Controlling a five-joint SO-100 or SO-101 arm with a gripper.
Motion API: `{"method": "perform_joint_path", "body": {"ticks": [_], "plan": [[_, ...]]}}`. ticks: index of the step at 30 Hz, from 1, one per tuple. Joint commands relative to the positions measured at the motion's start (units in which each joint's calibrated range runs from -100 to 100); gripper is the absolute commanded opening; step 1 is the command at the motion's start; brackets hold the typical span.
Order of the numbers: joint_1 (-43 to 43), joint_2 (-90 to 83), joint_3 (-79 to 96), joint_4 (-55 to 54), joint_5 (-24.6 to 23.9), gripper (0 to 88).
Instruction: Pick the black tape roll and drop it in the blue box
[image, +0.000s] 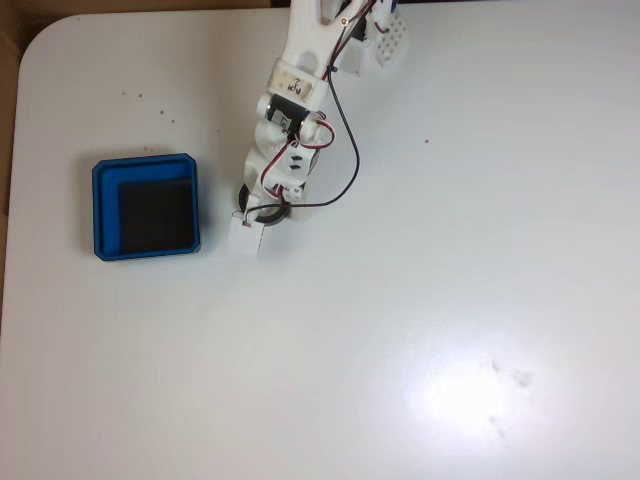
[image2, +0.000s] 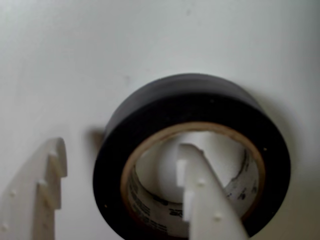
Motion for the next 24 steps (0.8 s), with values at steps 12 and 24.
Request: {"method": "perform_joint_path", "body": {"ticks": [12, 24], "plan": [[0.6, 1.4, -2.3, -1.0, -0.2, 20.4], [0.6, 1.3, -2.4, -1.0, 0.3, 18.4]]}}
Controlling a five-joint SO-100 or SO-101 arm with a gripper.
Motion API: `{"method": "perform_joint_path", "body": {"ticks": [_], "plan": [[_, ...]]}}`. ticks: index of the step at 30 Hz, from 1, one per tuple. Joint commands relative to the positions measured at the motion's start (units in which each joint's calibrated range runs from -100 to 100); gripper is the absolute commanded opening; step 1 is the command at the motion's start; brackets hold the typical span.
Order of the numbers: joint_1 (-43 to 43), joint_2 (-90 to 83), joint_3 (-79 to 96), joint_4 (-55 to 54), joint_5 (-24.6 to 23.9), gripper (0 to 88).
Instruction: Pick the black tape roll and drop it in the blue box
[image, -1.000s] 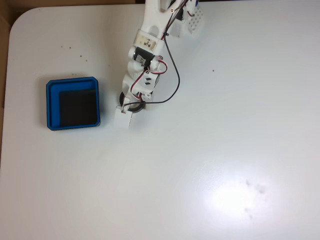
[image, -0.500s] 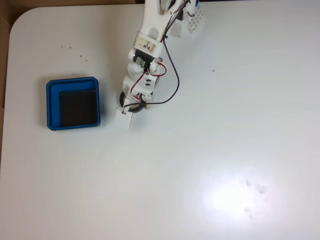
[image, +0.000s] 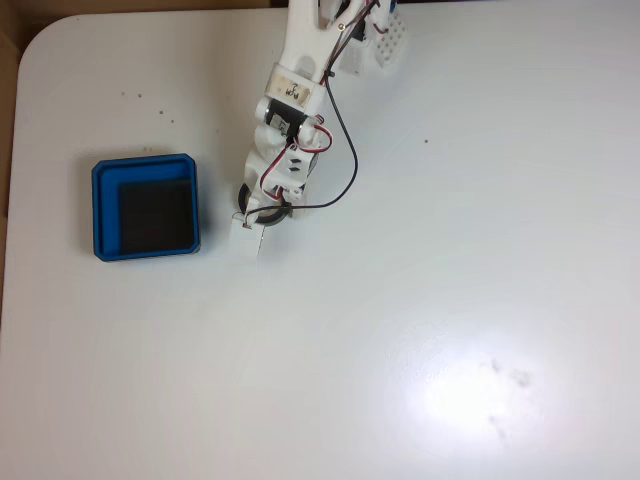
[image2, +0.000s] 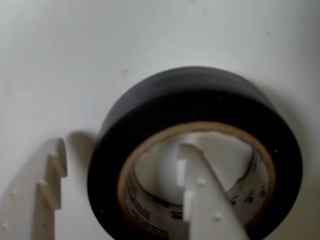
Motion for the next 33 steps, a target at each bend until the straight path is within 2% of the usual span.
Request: {"method": "perform_joint_path", "body": {"ticks": [1, 10, 33], "plan": [[0.5, -0.6, -2.4, -1.0, 0.1, 17.0], [0.5, -0.7, -2.4, -1.0, -0.3, 4.4], [1.0, -0.8, -2.6, -1.0, -0.3, 1.8]]}}
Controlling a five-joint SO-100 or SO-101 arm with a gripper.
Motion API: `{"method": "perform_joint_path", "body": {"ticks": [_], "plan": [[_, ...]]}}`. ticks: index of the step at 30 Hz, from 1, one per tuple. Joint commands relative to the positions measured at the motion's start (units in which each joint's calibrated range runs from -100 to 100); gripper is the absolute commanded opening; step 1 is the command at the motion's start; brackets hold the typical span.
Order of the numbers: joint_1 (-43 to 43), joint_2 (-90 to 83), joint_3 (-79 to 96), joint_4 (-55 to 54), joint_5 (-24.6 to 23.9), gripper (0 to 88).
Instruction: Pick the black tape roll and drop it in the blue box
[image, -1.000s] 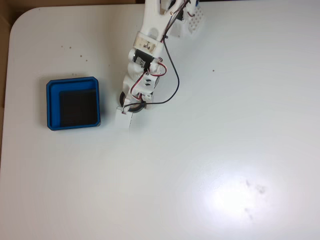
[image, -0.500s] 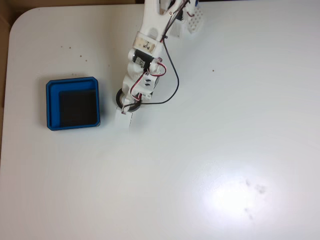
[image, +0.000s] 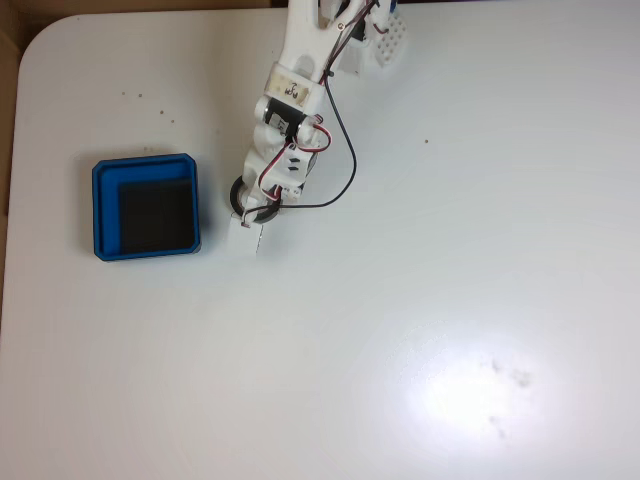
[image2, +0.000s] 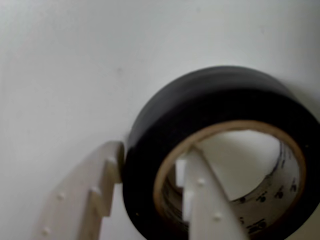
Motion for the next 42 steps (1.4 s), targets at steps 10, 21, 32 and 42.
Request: {"method": "perform_joint_path", "body": {"ticks": [10, 21, 32, 42], "plan": [[0.7, -1.4, -2.4, -1.0, -0.2, 1.3], [1.9, -22.2, -1.9, -0.1, -0.2, 1.3], [8.0, -22.1, -14.6, 5.9, -0.2, 1.4], [14.6, -1.7, -34.3, 5.9, -0.2, 1.4]]}}
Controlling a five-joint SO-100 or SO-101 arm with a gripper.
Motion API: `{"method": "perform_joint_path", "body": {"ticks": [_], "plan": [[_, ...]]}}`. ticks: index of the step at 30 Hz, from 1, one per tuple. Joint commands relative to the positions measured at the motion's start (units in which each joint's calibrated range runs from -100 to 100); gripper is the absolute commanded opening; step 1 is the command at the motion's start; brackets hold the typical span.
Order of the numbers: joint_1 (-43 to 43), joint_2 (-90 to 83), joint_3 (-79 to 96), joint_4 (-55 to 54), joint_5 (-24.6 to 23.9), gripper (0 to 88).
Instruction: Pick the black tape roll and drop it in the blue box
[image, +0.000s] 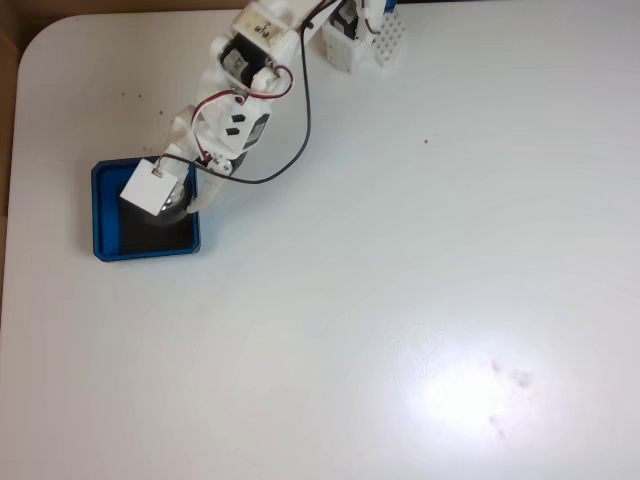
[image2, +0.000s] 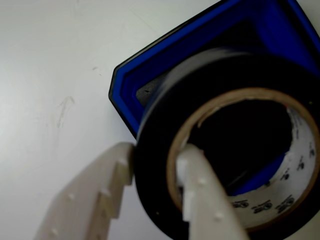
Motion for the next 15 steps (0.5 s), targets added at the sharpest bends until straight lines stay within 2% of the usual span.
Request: {"method": "perform_joint_path", "body": {"ticks": [1, 15], "plan": [[2.3, 5.2, -9.3, 0.3, -0.1, 1.4], [6.4, 15.1, -12.7, 0.3, 0.5, 1.4]]}}
